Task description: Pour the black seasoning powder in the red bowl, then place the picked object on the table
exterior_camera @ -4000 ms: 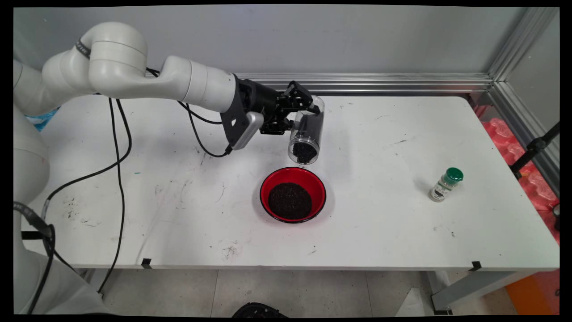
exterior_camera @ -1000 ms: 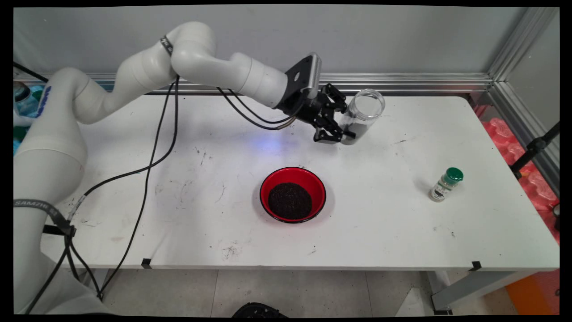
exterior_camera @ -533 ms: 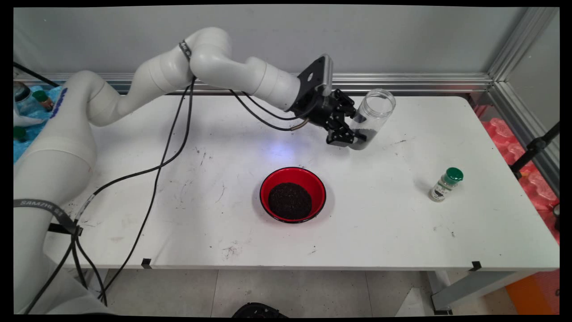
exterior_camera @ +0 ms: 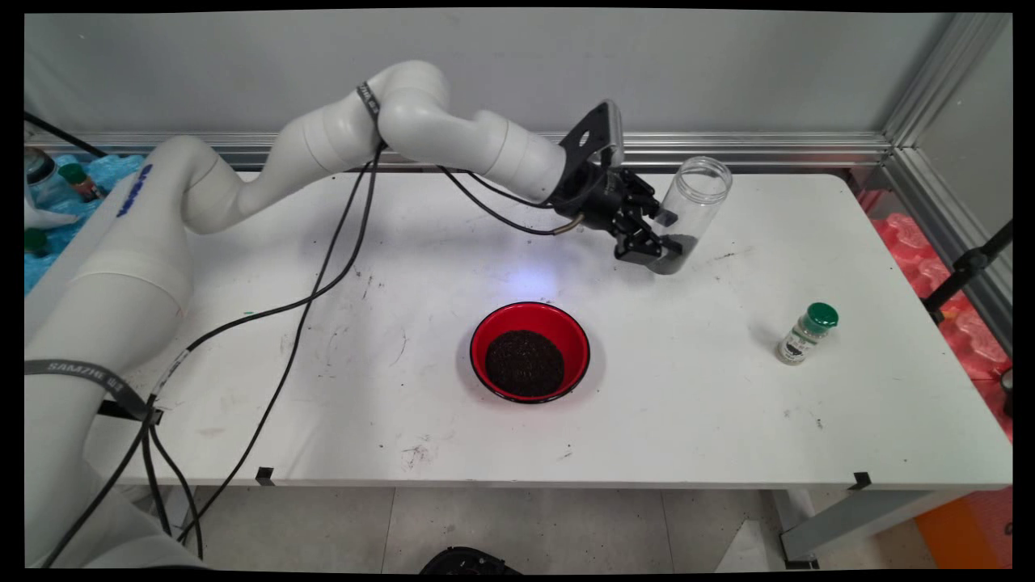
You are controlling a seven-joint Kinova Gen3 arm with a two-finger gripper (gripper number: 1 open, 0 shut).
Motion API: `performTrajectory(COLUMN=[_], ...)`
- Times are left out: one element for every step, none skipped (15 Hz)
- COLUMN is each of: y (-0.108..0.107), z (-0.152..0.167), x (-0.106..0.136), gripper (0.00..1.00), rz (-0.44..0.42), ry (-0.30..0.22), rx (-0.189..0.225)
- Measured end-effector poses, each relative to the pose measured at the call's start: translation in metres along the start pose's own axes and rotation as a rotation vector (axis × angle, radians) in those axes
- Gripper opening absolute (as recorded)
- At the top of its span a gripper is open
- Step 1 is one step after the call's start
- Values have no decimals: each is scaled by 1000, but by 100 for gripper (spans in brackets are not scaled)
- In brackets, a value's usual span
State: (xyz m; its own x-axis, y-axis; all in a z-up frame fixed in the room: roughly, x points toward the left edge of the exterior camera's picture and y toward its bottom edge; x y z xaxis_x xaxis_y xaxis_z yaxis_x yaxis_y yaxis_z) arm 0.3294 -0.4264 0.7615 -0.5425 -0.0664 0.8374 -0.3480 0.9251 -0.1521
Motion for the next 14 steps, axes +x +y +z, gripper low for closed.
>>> performTrajectory(y=[-1,-3,-3,-4,-5,-6,-7,-8,-8,-8,-8,-8,-8,-9], z=[5,10,14,19,23,27,32,36,40,42,45,47,50,53], x=[0,-1,-1,-2,-2,-3,-3,-4,-4,-4,-5,-6,-7,-8], gripper=[0,0,0,0,0,0,0,0,0,0,0,0,0,0], rz=[-15,-25,-33,-42,-47,-52,-56,-63,-70,-76,-84,-89,-97,-104], ry=[1,1,2,2,1,0,0,1,3,4,5,4,3,2], rx=[0,0,0,1,3,5,6,7,6,5,4,4,3,3])
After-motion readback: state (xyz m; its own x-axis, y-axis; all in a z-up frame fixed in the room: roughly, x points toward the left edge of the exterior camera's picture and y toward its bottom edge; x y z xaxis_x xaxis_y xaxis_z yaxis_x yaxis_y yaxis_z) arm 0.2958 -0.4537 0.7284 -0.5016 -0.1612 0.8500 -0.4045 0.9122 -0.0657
